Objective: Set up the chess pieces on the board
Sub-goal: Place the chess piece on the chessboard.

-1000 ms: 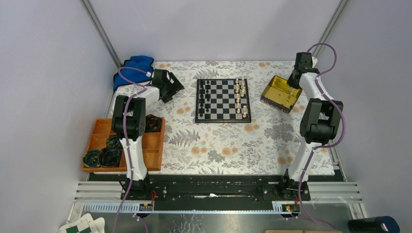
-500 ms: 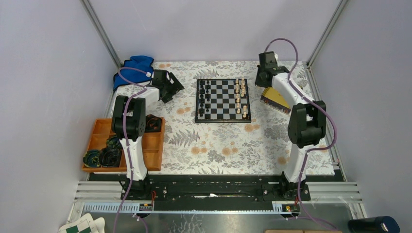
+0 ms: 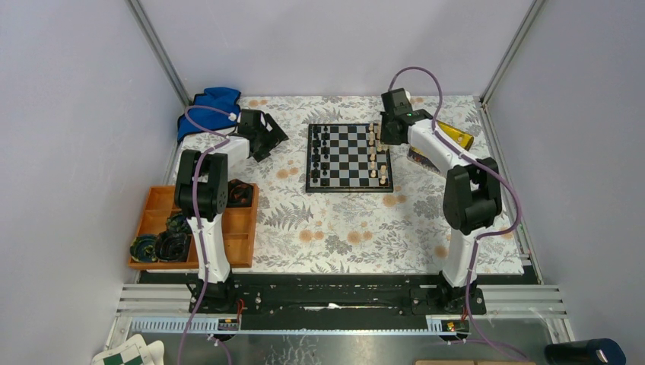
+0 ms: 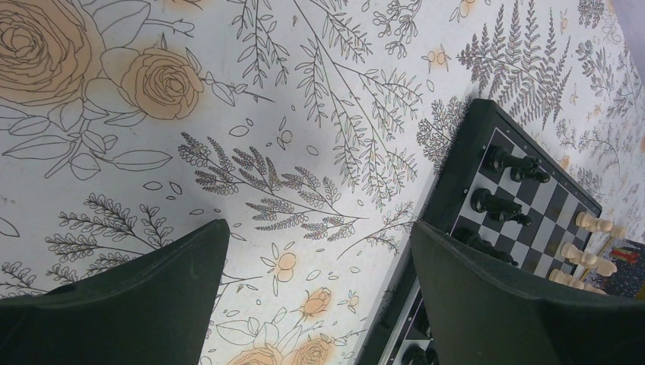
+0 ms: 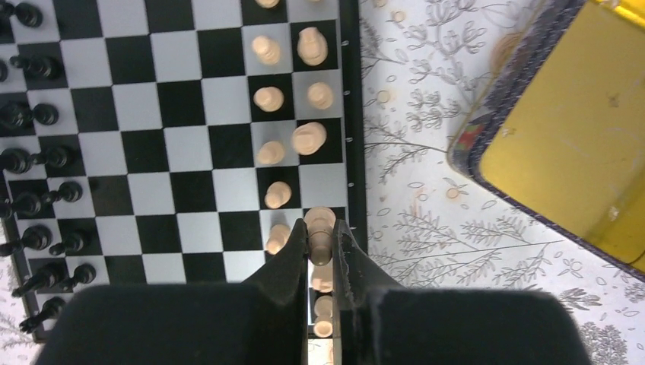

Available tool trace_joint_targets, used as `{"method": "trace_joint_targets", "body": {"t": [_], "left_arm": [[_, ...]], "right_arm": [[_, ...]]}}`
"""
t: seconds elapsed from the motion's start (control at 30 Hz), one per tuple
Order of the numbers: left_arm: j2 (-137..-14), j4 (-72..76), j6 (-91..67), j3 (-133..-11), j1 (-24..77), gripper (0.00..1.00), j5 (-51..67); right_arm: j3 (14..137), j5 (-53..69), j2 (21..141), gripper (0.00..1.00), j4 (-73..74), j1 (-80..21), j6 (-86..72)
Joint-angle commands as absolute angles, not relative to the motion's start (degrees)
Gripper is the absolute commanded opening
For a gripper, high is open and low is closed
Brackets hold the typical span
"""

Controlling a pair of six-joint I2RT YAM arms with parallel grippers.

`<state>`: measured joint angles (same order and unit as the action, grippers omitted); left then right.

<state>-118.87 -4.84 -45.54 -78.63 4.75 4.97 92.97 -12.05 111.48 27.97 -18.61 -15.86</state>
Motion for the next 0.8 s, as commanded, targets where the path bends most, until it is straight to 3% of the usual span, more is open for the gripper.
{"method": "trace_joint_targets", "body": {"t": [0.0, 0.77], "left_arm": [[-121.43, -10.55, -45.09, -75.75, 4.39, 0.99, 3.06], [-121.44, -10.55, -44.56, -75.8, 4.74, 0.99, 2.6]], "right_arm": [[92.49, -11.52, 110.86, 0.0, 27.46, -20.86, -15.6], [87.46, -11.41, 112.21, 0.0, 25.87, -21.7, -15.61]]}}
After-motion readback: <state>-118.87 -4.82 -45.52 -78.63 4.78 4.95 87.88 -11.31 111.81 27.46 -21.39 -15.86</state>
